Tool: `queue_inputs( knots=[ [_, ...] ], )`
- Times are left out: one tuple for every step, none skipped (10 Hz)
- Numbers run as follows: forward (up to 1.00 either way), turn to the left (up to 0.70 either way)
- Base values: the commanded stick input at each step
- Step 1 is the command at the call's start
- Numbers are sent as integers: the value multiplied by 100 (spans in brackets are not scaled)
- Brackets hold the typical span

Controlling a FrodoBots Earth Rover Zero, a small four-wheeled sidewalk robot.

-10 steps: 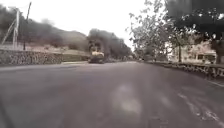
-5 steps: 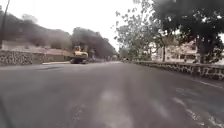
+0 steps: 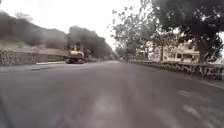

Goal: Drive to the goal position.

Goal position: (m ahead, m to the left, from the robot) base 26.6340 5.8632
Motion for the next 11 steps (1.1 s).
queue_inputs(
  knots=[
    [70,0],
    [70,0],
    [70,0],
    [70,0],
    [70,0],
    [70,0],
    [70,0],
    [70,0],
    [70,0],
    [70,0],
    [70,0]
  ],
)
